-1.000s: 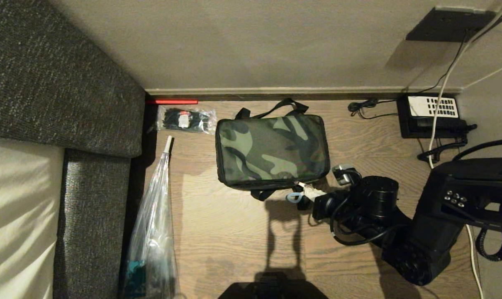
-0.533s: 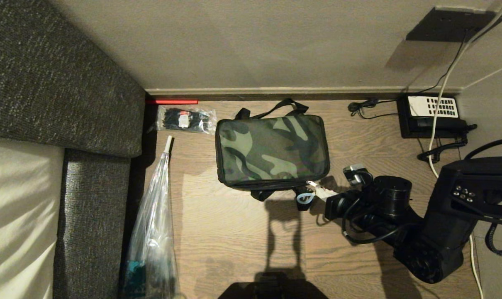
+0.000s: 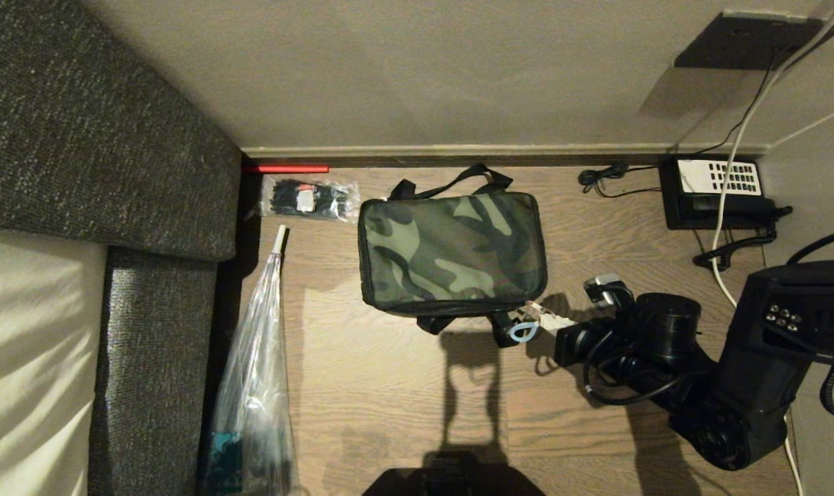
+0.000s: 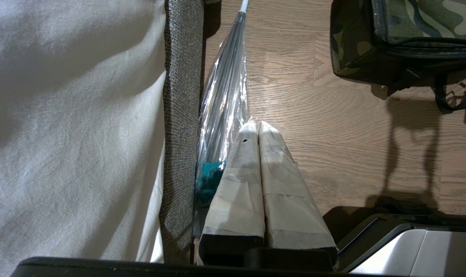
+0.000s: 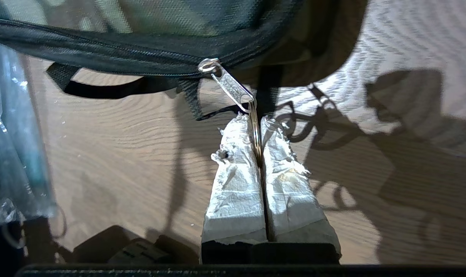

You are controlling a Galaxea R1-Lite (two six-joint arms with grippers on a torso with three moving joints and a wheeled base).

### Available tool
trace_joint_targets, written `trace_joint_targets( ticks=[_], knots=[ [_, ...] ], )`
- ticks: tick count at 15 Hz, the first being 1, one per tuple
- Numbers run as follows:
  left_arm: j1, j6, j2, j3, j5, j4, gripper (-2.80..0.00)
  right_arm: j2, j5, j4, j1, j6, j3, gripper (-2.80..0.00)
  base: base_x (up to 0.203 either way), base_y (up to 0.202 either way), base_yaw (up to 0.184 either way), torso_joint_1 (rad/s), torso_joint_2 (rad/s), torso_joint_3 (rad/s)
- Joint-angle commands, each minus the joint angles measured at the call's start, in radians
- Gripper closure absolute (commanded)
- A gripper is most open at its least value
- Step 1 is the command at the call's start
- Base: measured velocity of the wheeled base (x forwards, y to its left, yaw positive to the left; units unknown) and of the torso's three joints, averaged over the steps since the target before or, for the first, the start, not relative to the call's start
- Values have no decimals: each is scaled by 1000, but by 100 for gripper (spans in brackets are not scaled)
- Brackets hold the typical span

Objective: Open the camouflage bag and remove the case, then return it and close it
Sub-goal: Open the top of the storage box

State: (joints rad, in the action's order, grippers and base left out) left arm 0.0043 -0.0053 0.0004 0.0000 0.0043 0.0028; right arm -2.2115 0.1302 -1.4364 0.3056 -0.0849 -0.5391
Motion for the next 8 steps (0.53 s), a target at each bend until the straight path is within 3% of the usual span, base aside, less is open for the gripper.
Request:
trace_joint_targets(
  ticks=[1,8],
  knots=[
    [2,-1,-2,3,0,0,0,7,2,-7,-17,-1,-7,0,0,0,0,0,0,0],
    [0,-1,-2,3,0,0,0,39,34,-6,-71,-10,-4,0,0,0,0,0,0,0]
  ],
)
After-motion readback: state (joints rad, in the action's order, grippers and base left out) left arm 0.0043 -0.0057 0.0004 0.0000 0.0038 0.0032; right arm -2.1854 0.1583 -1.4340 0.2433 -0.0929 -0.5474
